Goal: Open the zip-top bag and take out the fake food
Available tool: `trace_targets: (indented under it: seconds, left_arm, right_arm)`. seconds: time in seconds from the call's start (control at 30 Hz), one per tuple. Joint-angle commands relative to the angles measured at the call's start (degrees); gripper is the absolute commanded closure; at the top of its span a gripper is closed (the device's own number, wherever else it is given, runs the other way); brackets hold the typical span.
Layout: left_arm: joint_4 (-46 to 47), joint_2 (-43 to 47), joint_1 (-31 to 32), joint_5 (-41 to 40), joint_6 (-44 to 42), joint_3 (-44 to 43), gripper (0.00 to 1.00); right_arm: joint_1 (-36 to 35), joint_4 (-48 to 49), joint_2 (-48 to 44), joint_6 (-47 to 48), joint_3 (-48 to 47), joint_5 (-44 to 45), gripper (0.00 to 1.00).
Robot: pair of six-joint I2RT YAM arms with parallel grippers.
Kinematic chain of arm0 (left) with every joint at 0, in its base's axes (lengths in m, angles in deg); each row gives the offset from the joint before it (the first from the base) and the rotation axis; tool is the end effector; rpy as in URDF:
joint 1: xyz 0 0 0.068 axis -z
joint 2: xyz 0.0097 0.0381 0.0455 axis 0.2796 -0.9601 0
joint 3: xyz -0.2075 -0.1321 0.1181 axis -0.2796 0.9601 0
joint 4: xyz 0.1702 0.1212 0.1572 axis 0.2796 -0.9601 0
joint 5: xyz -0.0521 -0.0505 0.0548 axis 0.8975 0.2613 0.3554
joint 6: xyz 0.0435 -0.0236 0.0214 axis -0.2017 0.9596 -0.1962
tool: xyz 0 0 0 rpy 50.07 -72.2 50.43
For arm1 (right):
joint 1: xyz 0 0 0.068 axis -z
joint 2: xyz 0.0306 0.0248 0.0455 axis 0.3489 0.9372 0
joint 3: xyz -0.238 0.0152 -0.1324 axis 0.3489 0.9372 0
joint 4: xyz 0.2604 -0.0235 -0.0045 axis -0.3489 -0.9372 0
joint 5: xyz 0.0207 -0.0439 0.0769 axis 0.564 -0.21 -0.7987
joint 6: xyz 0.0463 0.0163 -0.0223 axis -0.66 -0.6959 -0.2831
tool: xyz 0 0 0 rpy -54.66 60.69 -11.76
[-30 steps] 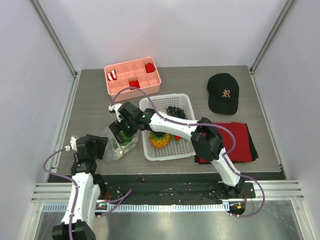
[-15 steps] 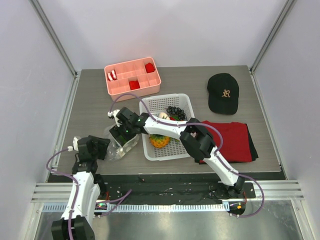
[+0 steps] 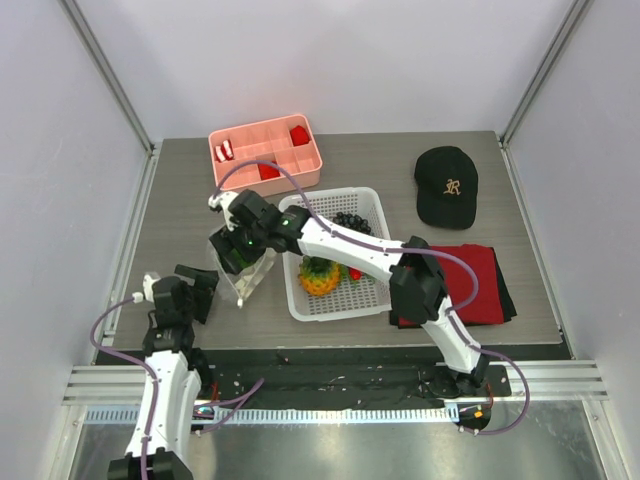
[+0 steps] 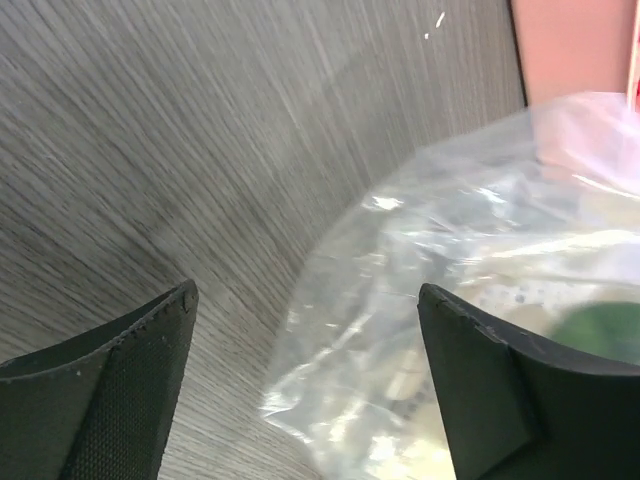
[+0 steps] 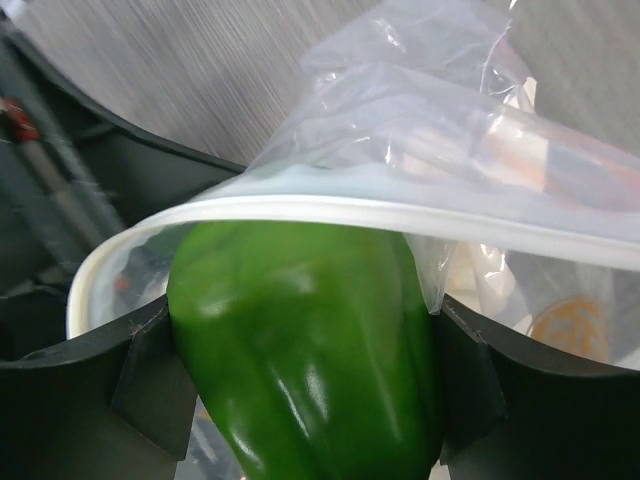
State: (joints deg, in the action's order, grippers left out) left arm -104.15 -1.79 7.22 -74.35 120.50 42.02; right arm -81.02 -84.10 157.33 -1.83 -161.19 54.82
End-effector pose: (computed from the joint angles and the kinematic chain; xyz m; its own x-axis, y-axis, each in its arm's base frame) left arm 0.1250 0.0175 0.1496 -0.1483 -0.9437 -0.2956 -0.5875 0.3245 -0.7413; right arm 0.2471 0.4477 0.2613 -0.5012 -0.5093 -0.6995 -0.8293 0.5135 0.2203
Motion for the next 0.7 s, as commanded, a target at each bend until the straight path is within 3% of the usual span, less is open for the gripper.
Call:
trace_targets:
  seconds: [0.0,0.13,0.4,0.67]
  left_arm:
    - [-1.6,1.4,-0.2,0.5,-0.9,-3.7,0.09]
    - [-2.8,2.4,-0.2,1.6,-1.9,-5.1,0.06]
    - [-0.4,6.7,-0.2,8.0,0.0,-3.7,0.00]
    - [14.1,12.2,-0.1,12.8,7.7,2.7,0.00]
  right_arm:
    - [-0.3,-2.7,-5.2,0.3,-3.5,1.8,0.48]
    - [-0.2,-3.0,-6.9,-1.3,-3.3,-1.0,0.39]
    - [1.0,-1.4,-7.6,-6.3,-3.5,-8.7,0.45]
    - [4.3,8.6,-10.9,-15.2,5.0,-19.2,0.50]
